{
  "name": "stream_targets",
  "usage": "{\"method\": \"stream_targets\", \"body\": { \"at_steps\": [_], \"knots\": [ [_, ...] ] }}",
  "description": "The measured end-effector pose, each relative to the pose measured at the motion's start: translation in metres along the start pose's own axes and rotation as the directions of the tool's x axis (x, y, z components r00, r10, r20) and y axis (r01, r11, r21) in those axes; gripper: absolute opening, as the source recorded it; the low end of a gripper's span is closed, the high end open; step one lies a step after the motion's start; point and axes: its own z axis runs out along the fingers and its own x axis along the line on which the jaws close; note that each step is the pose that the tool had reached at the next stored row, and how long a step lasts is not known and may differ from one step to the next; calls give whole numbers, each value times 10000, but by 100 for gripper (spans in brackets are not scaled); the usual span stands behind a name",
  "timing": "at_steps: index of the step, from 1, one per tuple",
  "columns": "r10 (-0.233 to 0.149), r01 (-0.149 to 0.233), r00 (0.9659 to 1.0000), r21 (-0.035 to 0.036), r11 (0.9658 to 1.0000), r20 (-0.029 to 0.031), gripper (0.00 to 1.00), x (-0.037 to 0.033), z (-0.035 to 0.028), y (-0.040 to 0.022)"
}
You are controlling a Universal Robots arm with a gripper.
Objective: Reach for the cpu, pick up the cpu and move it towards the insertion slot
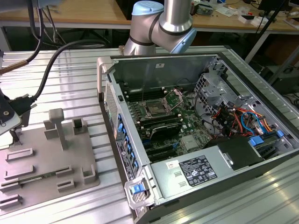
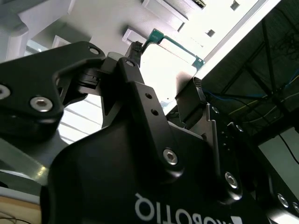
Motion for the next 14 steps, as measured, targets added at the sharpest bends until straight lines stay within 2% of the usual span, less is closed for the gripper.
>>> {"method": "stream_targets", "body": {
  "at_steps": [4,11,14],
  "knots": [
    [0,0,10000,0,10000,1,55,1,-36,1],
    [0,0,10000,0,10000,-1,55,1,-43,1],
    [0,0,10000,0,10000,-1,55,1,-66,1]
  ]
}}
